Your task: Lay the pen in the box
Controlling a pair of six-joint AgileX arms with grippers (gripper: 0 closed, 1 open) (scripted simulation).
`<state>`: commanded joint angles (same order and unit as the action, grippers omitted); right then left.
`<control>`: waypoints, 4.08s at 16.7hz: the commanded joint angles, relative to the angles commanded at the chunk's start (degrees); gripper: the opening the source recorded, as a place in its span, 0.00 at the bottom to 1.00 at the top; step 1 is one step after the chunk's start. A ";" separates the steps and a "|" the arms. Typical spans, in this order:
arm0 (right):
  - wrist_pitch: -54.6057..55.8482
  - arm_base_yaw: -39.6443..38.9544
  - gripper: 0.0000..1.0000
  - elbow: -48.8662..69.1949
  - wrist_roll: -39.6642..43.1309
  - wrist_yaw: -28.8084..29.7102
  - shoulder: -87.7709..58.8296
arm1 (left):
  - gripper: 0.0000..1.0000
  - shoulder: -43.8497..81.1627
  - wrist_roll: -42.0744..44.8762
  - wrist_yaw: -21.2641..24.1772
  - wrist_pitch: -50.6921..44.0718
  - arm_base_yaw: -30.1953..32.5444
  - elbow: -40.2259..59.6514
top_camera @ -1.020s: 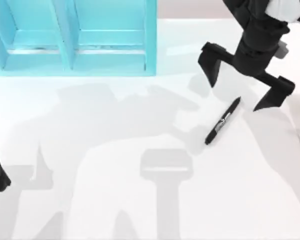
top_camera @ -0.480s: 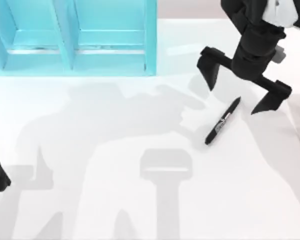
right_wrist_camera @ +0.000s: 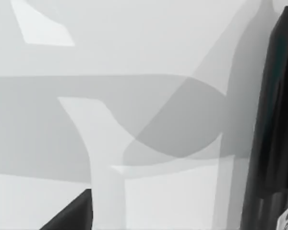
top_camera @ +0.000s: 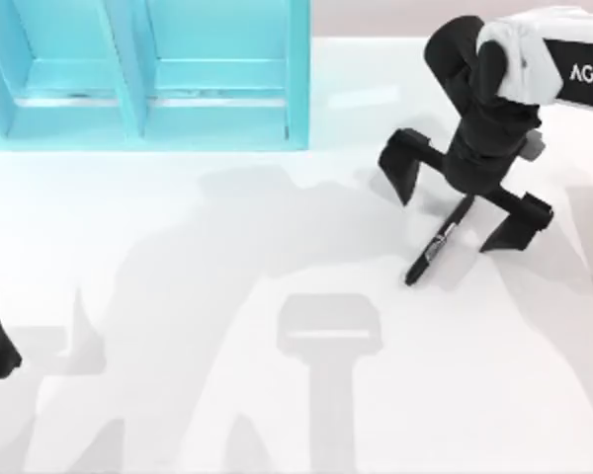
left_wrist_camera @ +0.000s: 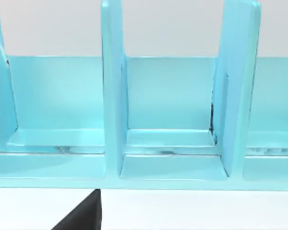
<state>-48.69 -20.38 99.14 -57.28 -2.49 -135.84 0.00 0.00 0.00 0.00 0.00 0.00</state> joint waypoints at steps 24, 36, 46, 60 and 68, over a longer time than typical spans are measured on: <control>0.06 0.00 0.00 -0.04 0.00 0.00 -0.03 | 1.00 0.00 0.00 0.00 0.00 0.00 0.00; -23.34 0.36 0.00 14.84 1.90 2.20 7.22 | 1.00 0.00 0.00 0.00 0.00 0.00 0.00; -24.55 6.73 0.00 14.10 1.77 1.82 9.64 | 1.00 0.00 0.00 0.00 0.00 0.00 0.00; -24.86 56.05 0.00 -1.91 3.36 0.01 23.76 | 1.00 0.00 0.00 0.00 0.00 0.00 0.00; -24.49 57.05 0.00 -2.83 3.17 -0.07 24.22 | 1.00 0.00 0.00 0.00 0.00 0.00 0.00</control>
<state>-73.18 36.67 96.31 -54.11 -2.56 -111.63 0.00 0.00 0.00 0.00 0.00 0.00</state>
